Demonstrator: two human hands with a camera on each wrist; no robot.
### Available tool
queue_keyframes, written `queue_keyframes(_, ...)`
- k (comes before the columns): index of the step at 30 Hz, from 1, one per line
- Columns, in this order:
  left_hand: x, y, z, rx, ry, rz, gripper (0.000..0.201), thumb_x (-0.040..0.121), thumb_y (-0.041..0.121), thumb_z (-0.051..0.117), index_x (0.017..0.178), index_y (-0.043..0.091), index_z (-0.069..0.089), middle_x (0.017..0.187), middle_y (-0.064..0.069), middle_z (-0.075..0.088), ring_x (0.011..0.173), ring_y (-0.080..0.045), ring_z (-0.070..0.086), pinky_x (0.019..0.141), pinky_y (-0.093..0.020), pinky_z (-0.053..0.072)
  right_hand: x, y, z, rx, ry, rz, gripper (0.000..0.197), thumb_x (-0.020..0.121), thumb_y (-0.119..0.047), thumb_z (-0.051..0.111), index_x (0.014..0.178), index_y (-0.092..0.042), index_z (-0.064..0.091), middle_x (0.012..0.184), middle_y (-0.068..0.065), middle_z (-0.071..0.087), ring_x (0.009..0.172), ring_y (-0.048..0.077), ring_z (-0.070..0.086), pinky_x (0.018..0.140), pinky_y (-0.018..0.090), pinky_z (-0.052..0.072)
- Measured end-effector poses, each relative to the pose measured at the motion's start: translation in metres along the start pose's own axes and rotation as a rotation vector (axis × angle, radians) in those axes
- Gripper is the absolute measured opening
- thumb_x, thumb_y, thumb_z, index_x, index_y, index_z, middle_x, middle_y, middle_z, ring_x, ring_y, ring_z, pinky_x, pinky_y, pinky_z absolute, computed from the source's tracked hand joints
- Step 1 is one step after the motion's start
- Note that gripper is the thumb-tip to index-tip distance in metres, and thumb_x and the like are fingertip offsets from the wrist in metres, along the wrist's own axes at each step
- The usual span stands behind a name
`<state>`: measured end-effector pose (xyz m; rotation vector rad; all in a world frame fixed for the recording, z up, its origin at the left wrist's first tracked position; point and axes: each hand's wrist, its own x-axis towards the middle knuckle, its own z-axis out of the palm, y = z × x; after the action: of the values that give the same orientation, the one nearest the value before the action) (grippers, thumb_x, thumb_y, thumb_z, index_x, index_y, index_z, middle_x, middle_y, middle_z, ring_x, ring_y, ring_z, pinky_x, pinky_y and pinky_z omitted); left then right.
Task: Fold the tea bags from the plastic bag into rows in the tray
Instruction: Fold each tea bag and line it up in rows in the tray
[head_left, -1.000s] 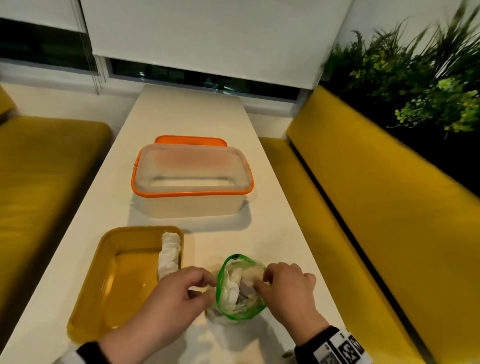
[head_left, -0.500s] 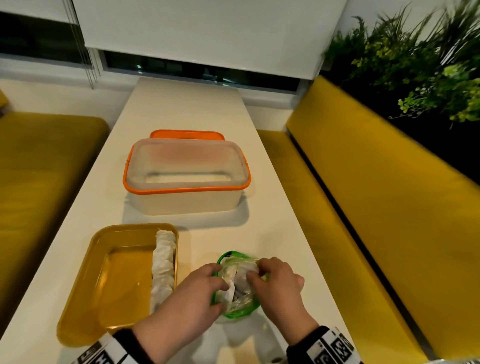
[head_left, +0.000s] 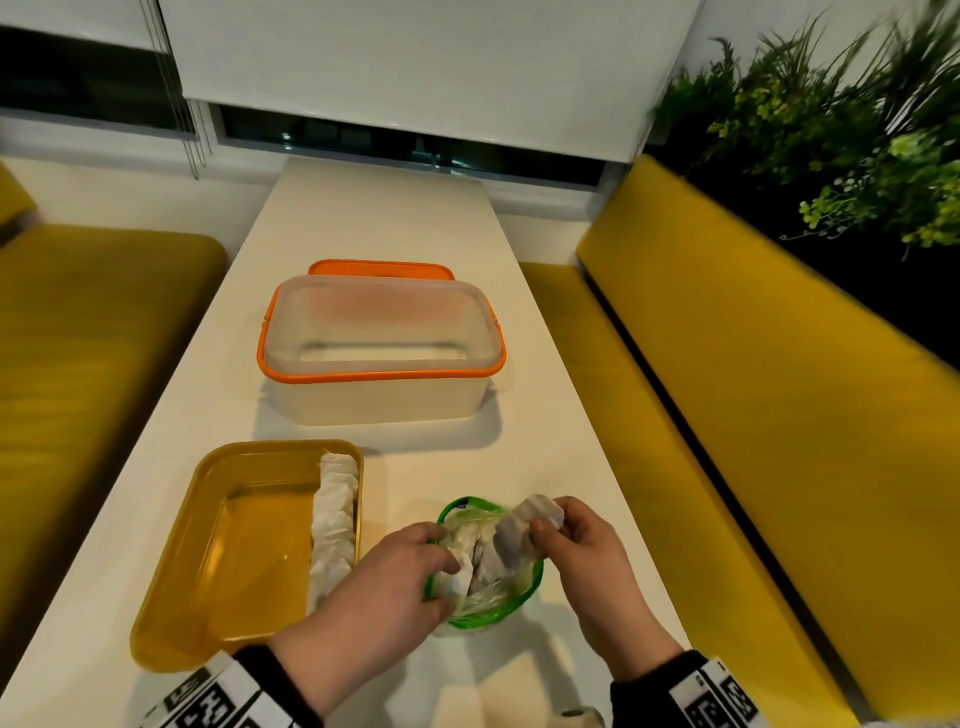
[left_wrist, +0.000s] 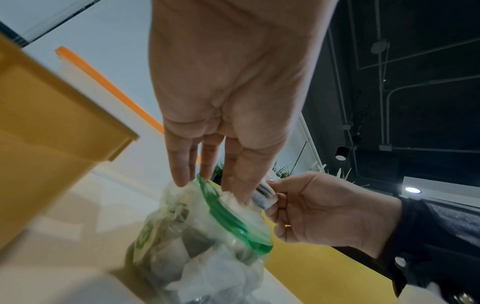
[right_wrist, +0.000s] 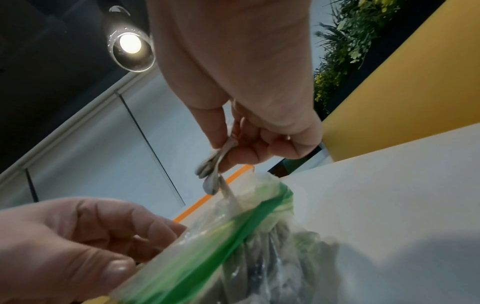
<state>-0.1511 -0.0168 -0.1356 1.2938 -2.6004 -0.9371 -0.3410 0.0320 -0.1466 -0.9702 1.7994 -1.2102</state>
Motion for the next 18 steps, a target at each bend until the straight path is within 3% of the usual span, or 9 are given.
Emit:
queue_keyframes(2, -0.001, 0.001, -0.002, 0.001, 0.000, -0.004, 0.038, 0.085, 0.032, 0.062, 0.123, 0.028, 0.059, 0.146, 0.011, 0.036, 0.131, -0.009, 0.038, 0.104, -0.012, 0.024, -0.001, -0.002, -0.005, 0.066, -0.009, -0.007, 0.007, 0.087, -0.001, 0.058, 0.084, -0.004, 0.063, 0.068, 0.008, 0.063, 0.064, 0.011, 0.056, 0.060, 0.019, 0.043)
queue_keyframes(4, -0.004, 0.001, -0.006, -0.002, -0.003, -0.014, 0.038, 0.086, 0.033, 0.061, 0.124, 0.028, 0.059, 0.144, 0.010, 0.038, 0.130, -0.009, 0.040, 0.103, -0.013, 0.026, -0.003, -0.007, -0.008, 0.133, -0.029, -0.016, 0.011, 0.088, 0.006, 0.054, 0.087, -0.001, 0.062, 0.069, 0.004, 0.063, 0.058, 0.006, 0.055, 0.053, 0.012, 0.041)
queue_keyframes(9, -0.008, 0.002, -0.015, -0.038, -0.036, -0.020, 0.043, 0.088, 0.048, 0.054, 0.127, 0.029, 0.055, 0.137, 0.010, 0.047, 0.123, -0.009, 0.046, 0.101, -0.017, 0.033, -0.008, -0.021, -0.008, 0.253, -0.083, -0.020, 0.012, 0.089, 0.003, 0.053, 0.089, -0.004, 0.063, 0.072, 0.005, 0.063, 0.060, 0.009, 0.053, 0.059, 0.025, 0.037)
queue_keyframes(13, -0.007, 0.007, -0.031, -0.425, 0.138, -0.084, 0.051, 0.080, 0.058, 0.055, 0.126, 0.036, 0.050, 0.116, 0.013, 0.062, 0.107, -0.004, 0.057, 0.092, -0.021, 0.047, -0.012, -0.038, 0.006, 0.251, -0.134, -0.046, 0.012, 0.089, 0.004, 0.054, 0.087, -0.004, 0.063, 0.076, 0.011, 0.063, 0.067, 0.019, 0.054, 0.066, 0.035, 0.040)
queue_keyframes(15, -0.005, 0.010, -0.040, -0.603, 0.159, -0.065, 0.056, 0.074, 0.063, 0.061, 0.123, 0.037, 0.053, 0.110, 0.013, 0.065, 0.104, -0.003, 0.060, 0.092, -0.025, 0.050, -0.012, -0.048, 0.015, 0.230, -0.161, -0.069, 0.011, 0.088, 0.003, 0.056, 0.089, -0.005, 0.064, 0.080, 0.014, 0.065, 0.073, 0.025, 0.057, 0.071, 0.040, 0.043)
queue_keyframes(18, -0.008, 0.012, -0.053, -0.812, 0.142, -0.072, 0.028, 0.085, 0.033, 0.065, 0.113, 0.028, 0.060, 0.104, 0.006, 0.069, 0.098, -0.011, 0.066, 0.087, -0.035, 0.056, -0.014, -0.067, 0.029, 0.218, -0.222, -0.108, 0.012, 0.087, 0.004, 0.055, 0.091, -0.005, 0.063, 0.081, 0.014, 0.067, 0.074, 0.024, 0.061, 0.070, 0.036, 0.048)
